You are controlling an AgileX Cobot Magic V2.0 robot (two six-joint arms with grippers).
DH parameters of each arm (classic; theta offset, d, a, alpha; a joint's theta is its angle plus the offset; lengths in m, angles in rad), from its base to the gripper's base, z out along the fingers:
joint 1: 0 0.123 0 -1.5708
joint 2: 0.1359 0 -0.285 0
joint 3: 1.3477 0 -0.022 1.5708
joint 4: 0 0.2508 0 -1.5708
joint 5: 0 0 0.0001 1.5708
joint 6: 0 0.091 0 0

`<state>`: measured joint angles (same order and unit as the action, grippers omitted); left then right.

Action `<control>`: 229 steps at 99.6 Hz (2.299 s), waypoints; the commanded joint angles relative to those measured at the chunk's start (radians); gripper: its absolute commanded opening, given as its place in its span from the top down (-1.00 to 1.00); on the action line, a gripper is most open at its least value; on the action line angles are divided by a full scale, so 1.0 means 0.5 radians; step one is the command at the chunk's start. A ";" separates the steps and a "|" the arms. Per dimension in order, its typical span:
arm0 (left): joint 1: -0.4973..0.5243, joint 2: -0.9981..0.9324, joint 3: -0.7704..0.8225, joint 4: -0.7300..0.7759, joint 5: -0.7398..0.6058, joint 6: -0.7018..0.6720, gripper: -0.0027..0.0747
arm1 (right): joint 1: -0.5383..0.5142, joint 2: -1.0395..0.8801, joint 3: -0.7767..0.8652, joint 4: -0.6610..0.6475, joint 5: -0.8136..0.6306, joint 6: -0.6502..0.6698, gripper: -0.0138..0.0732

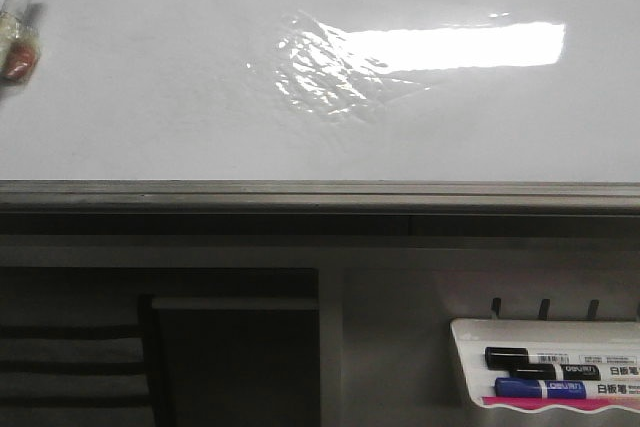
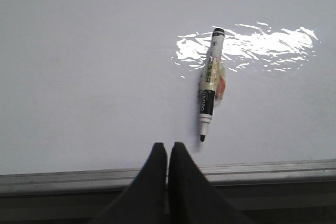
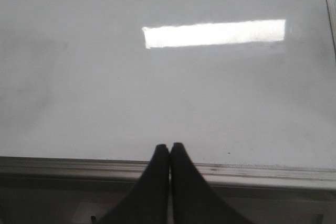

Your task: Write number 7 on whiteboard

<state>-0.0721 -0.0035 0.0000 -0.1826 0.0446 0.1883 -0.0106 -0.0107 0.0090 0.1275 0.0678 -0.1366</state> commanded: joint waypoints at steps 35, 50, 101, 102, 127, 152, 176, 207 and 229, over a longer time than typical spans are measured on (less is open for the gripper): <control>0.001 -0.063 0.067 -0.014 -0.156 -0.006 0.98 | -0.012 -0.039 0.061 -0.023 -0.162 -0.006 0.85; 0.001 -0.063 0.067 -0.014 -0.156 -0.006 0.98 | -0.012 -0.039 0.061 -0.023 -0.162 -0.006 0.85; 0.001 -0.063 0.067 -0.022 -0.207 -0.017 0.98 | -0.012 -0.039 0.061 -0.023 -0.165 -0.006 0.85; 0.001 -0.063 0.067 -0.022 -0.216 -0.023 0.98 | -0.012 -0.039 0.061 -0.023 -0.165 -0.006 0.85; 0.001 -0.060 -0.123 -0.163 -0.221 -0.028 0.98 | -0.012 -0.022 -0.159 0.053 0.124 -0.006 0.85; 0.001 0.163 -0.506 -0.182 0.102 -0.028 0.98 | -0.012 0.234 -0.555 0.053 0.404 -0.006 0.85; 0.001 0.602 -0.889 -0.116 0.324 -0.025 0.98 | -0.012 0.625 -0.883 0.053 0.554 -0.006 0.85; 0.001 0.930 -0.992 -0.105 0.388 -0.025 0.98 | -0.012 0.895 -0.984 0.066 0.554 -0.006 0.85; 0.001 0.966 -0.992 -0.105 0.392 -0.025 0.98 | -0.012 0.915 -0.984 0.079 0.534 -0.006 0.85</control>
<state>-0.0721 0.4671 -0.4586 -0.2294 0.3101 0.1864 -0.0106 0.4330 -0.4453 0.1569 0.4180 -0.1366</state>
